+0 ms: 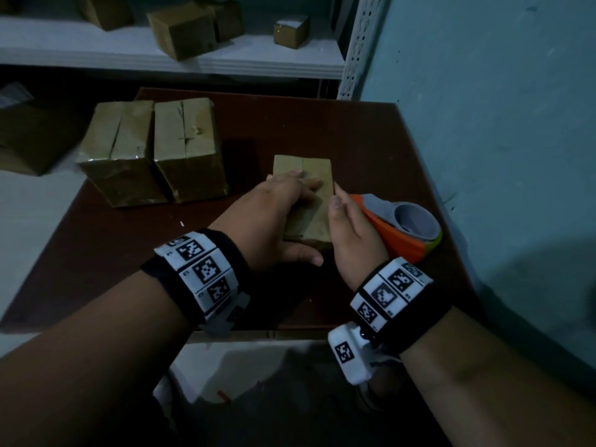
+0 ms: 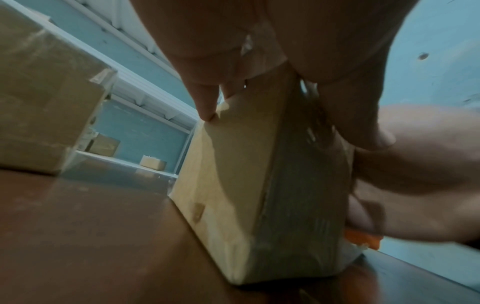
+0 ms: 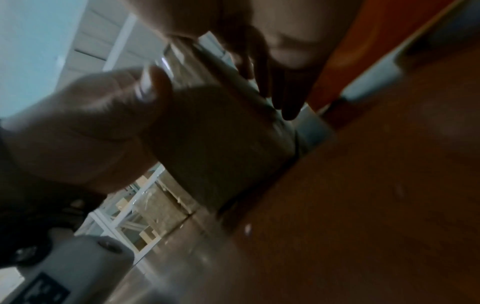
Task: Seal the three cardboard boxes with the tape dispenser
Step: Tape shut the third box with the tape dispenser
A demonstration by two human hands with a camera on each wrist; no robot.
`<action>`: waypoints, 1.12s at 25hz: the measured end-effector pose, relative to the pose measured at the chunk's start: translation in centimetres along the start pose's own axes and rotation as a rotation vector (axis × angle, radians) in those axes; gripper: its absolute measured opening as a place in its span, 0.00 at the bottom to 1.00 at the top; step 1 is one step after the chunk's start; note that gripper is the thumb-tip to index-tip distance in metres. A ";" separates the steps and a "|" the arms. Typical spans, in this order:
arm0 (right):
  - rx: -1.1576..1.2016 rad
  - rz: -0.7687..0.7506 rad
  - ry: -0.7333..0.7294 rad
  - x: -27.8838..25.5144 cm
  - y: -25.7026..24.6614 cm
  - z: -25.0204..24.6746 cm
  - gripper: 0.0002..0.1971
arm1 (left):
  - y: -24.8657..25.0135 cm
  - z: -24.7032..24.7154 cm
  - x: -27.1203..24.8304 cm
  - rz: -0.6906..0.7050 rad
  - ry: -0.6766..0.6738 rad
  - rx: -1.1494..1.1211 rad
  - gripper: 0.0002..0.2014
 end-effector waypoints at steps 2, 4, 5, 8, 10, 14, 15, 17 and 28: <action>0.070 0.038 0.055 -0.3 0.1 0.5 0.25 | -0.1 -0.1 -0.1 -0.009 -0.015 -0.018 0.49; 0.158 0.067 0.103 -0.7 0.2 0.9 0.23 | -0.3 -0.4 -0.6 -0.056 0.001 -0.125 0.52; 0.192 0.076 0.117 -0.7 0.3 1.1 0.22 | -0.2 -0.8 -0.9 -0.106 0.062 -0.229 0.51; 0.244 0.108 0.128 -0.5 0.2 1.3 0.20 | -0.2 -2.5 -1.3 -0.297 0.452 -0.546 0.27; 0.228 0.128 0.107 -0.4 0.1 1.2 0.21 | -0.3 -3.9 -1.3 -0.363 0.678 -0.566 0.23; 0.224 0.156 0.099 -0.2 0.1 1.2 0.22 | 1.1 -3.4 -0.8 -0.436 0.690 -0.592 0.20; 0.232 0.154 0.097 -0.2 0.1 1.2 0.21 | 1.5 -2.7 -0.7 -0.439 0.645 -0.582 0.21; 0.231 0.144 0.109 -0.2 0.0 1.3 0.20 | 1.8 -1.2 -0.2 -0.423 0.549 -0.522 0.28; 0.314 0.187 0.110 -0.4 0.3 1.7 0.21 | 0.1 2.9 0.2 -0.535 0.489 -0.670 0.31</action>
Point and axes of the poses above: each hand's wrist, its own x-axis towards the middle knuckle, its own z-axis out of the palm, y = z × x, the point moved 2 cm from there along x, towards the middle knuckle, and after that the axes turned 4 degrees about y, right-handed, at the moved point
